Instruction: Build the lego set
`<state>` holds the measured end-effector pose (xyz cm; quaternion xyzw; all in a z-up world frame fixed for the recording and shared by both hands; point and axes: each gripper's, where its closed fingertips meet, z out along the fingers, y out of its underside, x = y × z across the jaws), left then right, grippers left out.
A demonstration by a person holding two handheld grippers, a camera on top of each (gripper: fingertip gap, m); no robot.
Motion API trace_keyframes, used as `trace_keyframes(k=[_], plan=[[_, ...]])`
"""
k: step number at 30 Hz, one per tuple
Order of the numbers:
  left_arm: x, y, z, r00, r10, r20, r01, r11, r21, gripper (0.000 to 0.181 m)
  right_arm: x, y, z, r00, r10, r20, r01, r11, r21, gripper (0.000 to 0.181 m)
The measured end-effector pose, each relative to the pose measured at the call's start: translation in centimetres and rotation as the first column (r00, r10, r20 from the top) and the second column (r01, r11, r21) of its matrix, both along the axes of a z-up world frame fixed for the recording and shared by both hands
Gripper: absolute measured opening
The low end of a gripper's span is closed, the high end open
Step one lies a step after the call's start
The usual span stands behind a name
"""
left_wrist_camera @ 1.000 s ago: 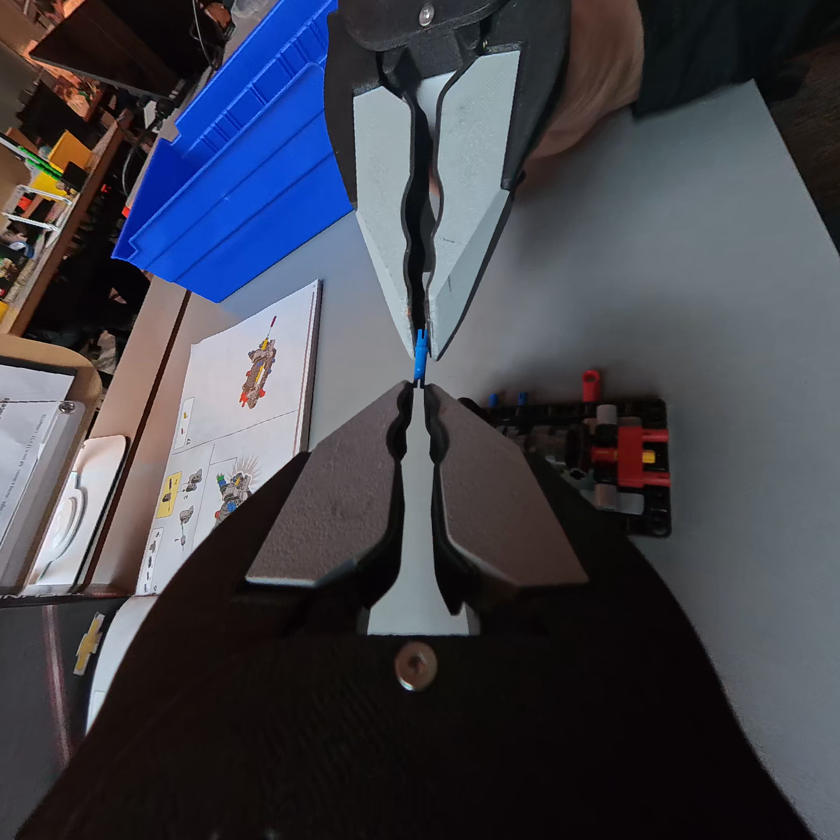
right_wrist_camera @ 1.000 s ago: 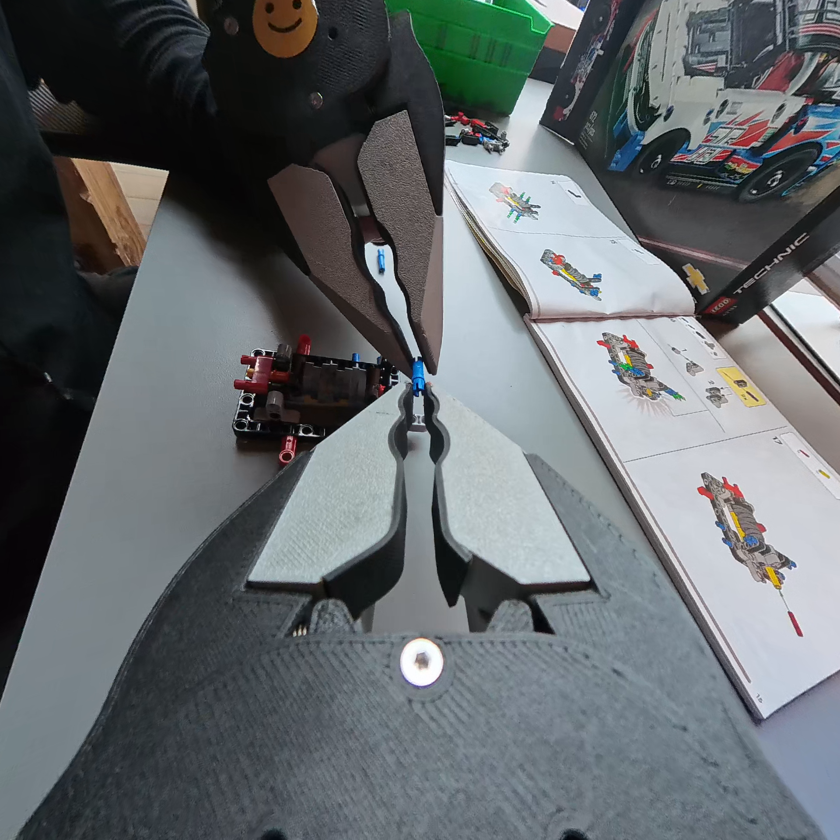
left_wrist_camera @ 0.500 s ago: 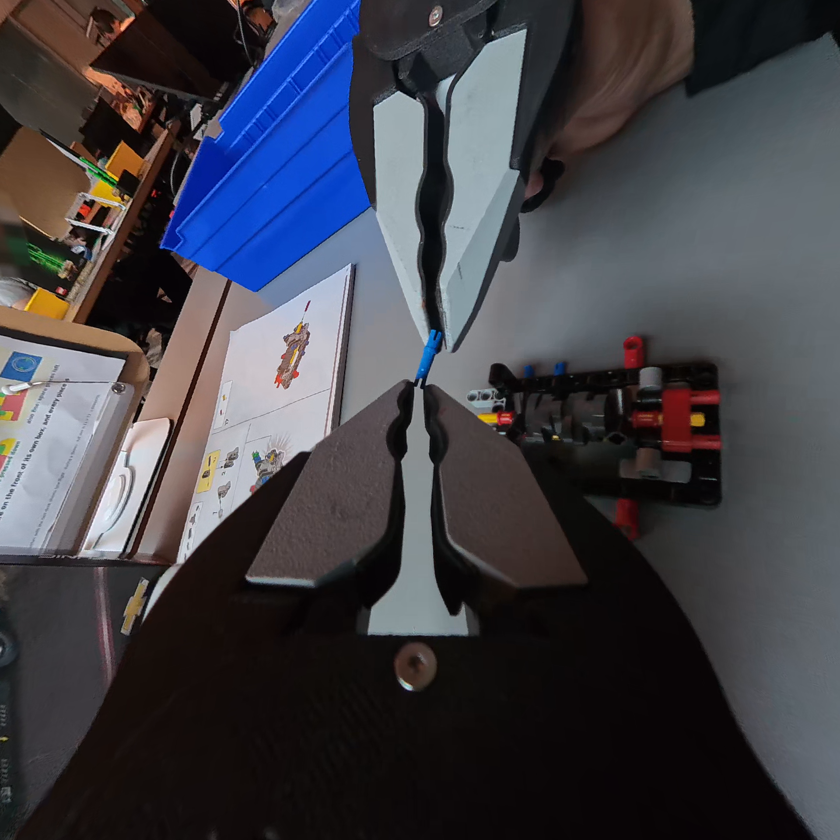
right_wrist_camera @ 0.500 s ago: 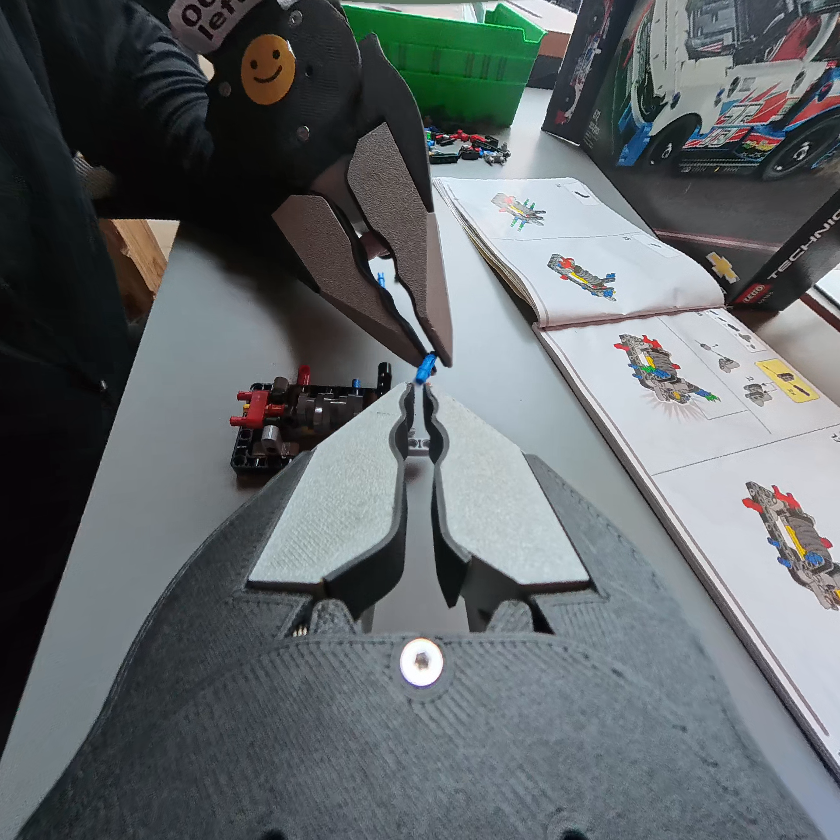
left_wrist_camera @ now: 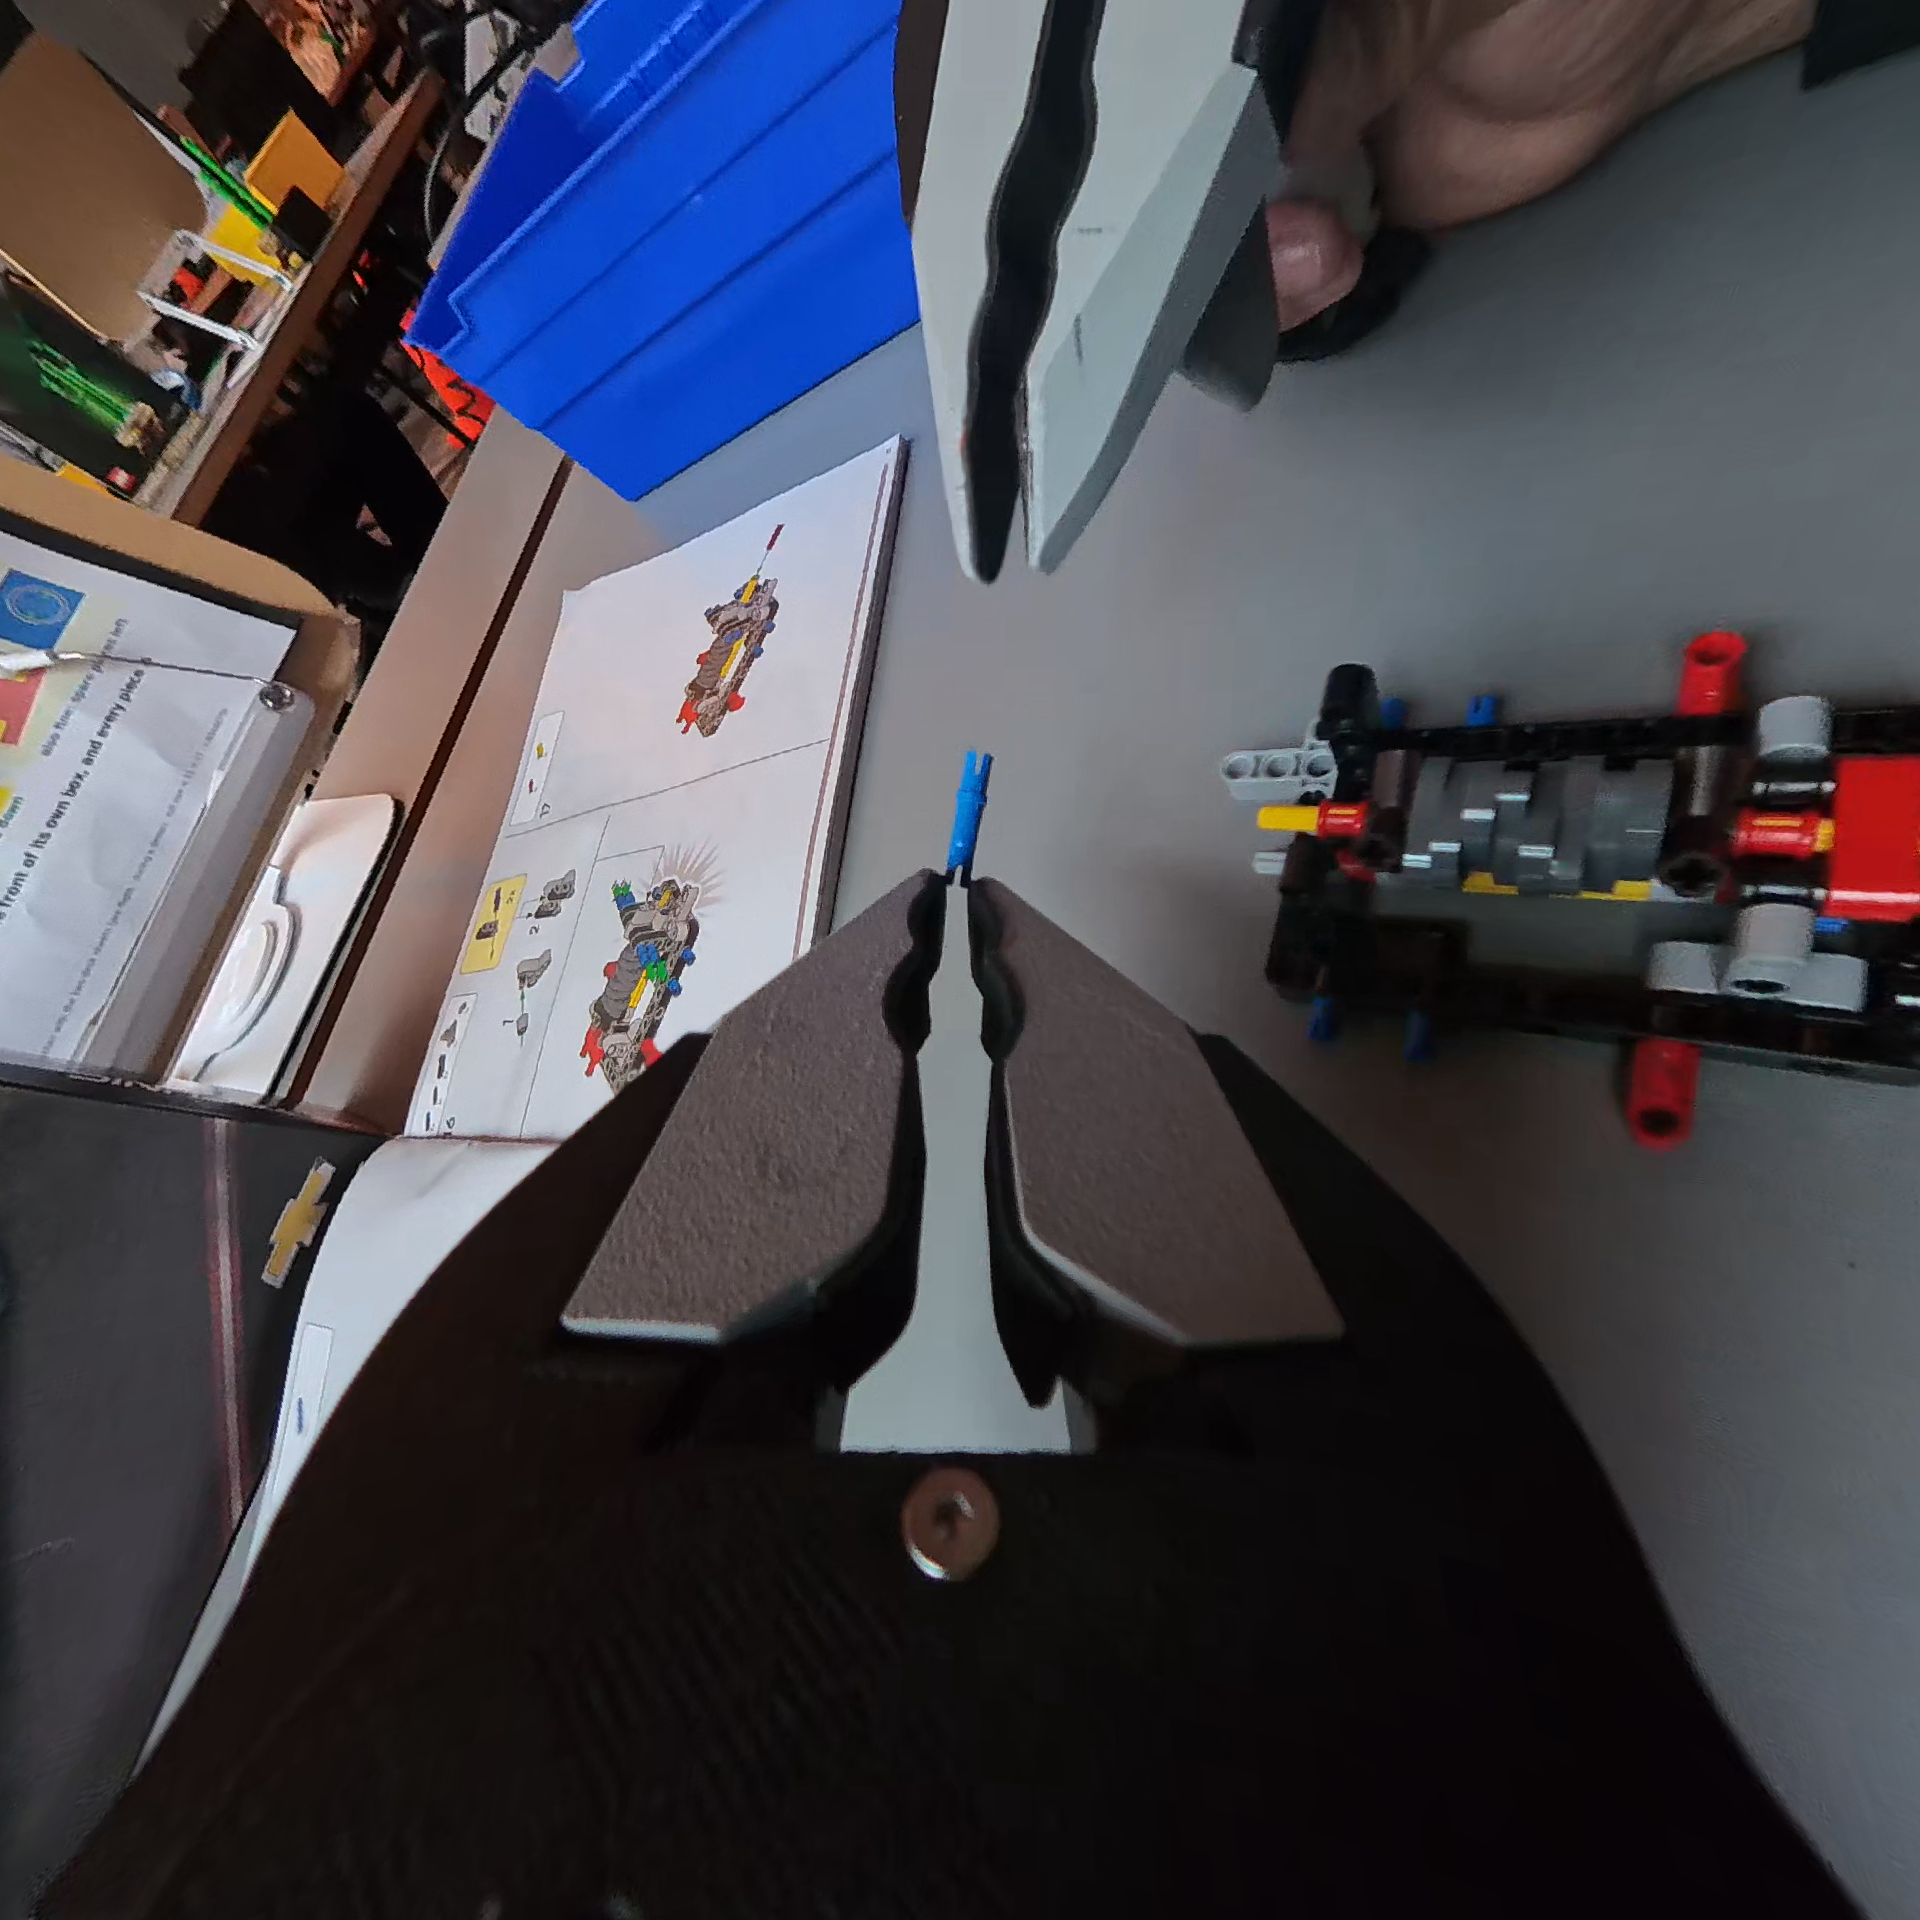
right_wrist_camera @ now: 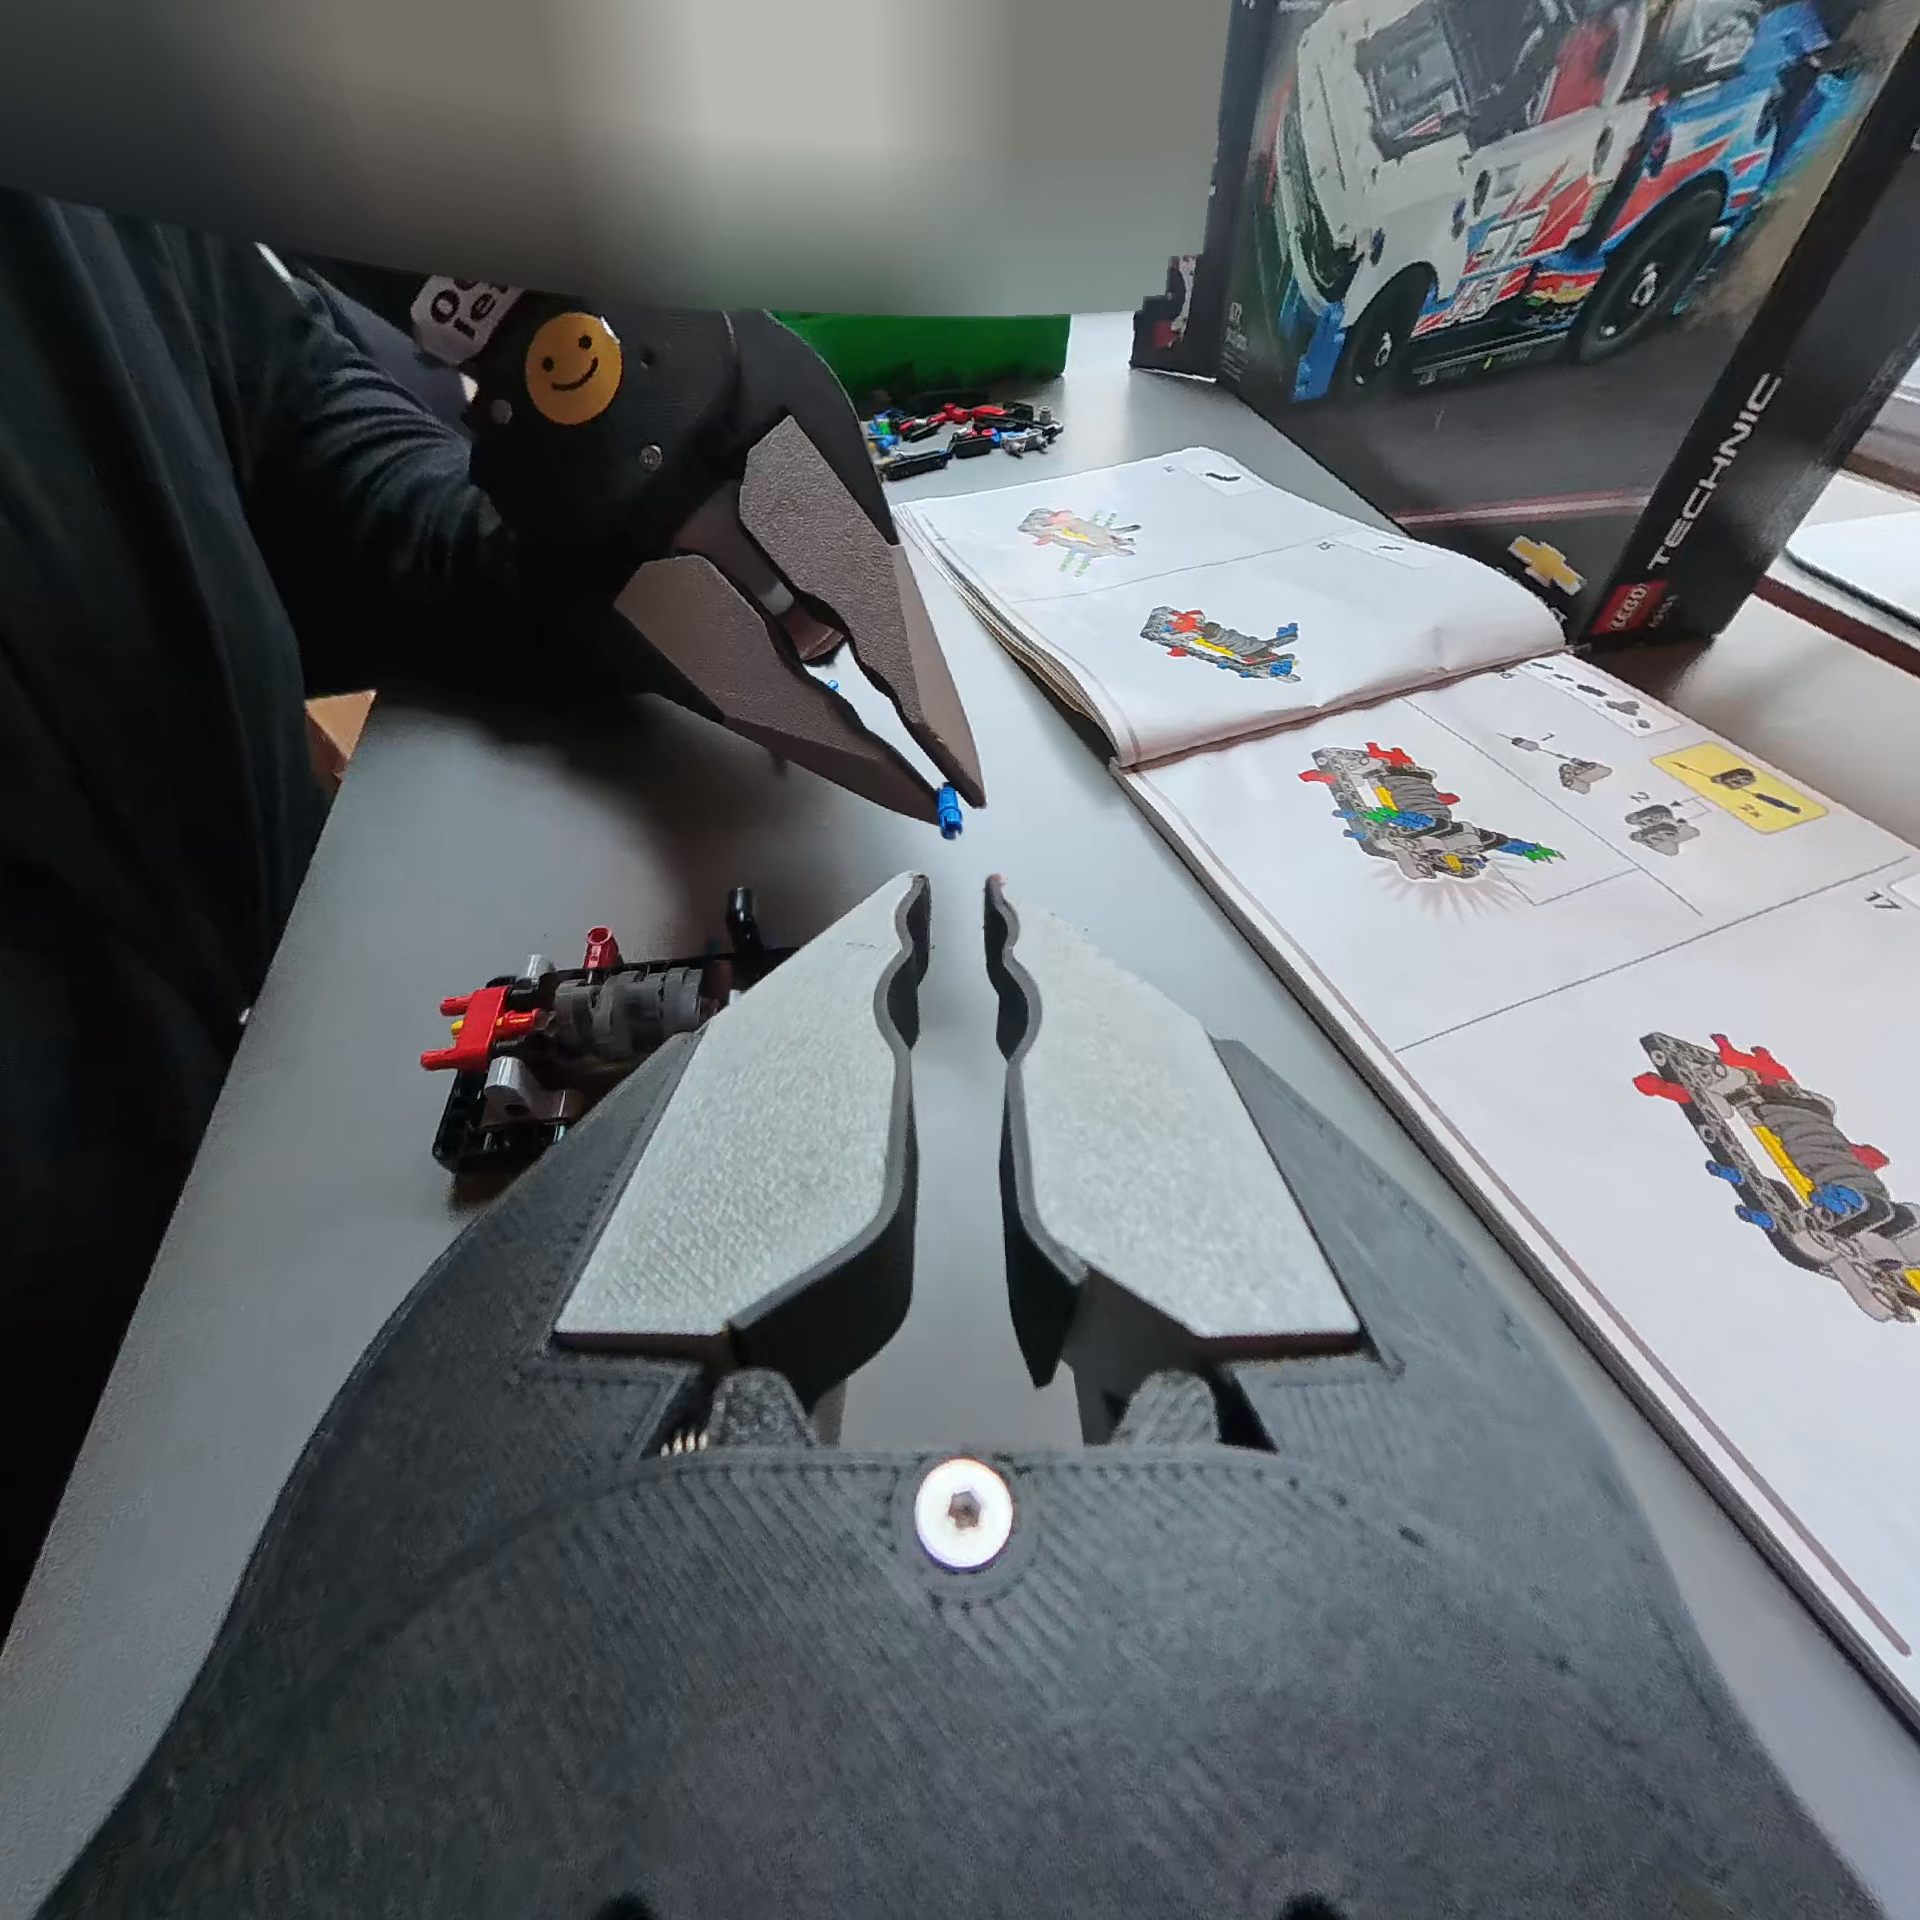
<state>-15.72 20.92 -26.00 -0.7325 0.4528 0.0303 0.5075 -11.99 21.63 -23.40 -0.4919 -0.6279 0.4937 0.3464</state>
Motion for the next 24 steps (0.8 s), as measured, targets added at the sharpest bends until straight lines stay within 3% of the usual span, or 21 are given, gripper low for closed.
trace_keyframes(k=[6,12,16,24], plan=[[-0.7,0.3,0.0,1.000,0.027,0.003,-0.027,1.000,0.006,0.002,-0.8,-0.2,-0.1,0.999,0.032,0.016,-0.031,0.999,-0.033,0.011],[-0.8,0.5,2.2,0.993,0.046,-0.109,-0.021,0.976,0.216,0.002,-1.9,-1.7,1.0,0.999,0.053,0.002,-0.052,0.986,-0.160,0.012],[-0.1,0.0,3.7,0.985,0.050,-0.166,0.007,0.946,0.325,0.002,-2.3,-1.4,1.7,1.000,-0.003,-0.014,-0.001,0.971,-0.239,0.015],[0.5,-0.2,4.0,0.949,0.095,-0.300,0.039,0.910,0.412,0.001,-2.4,-2.3,1.8,1.000,-0.016,-0.002,0.015,0.983,-0.185,0.004]])
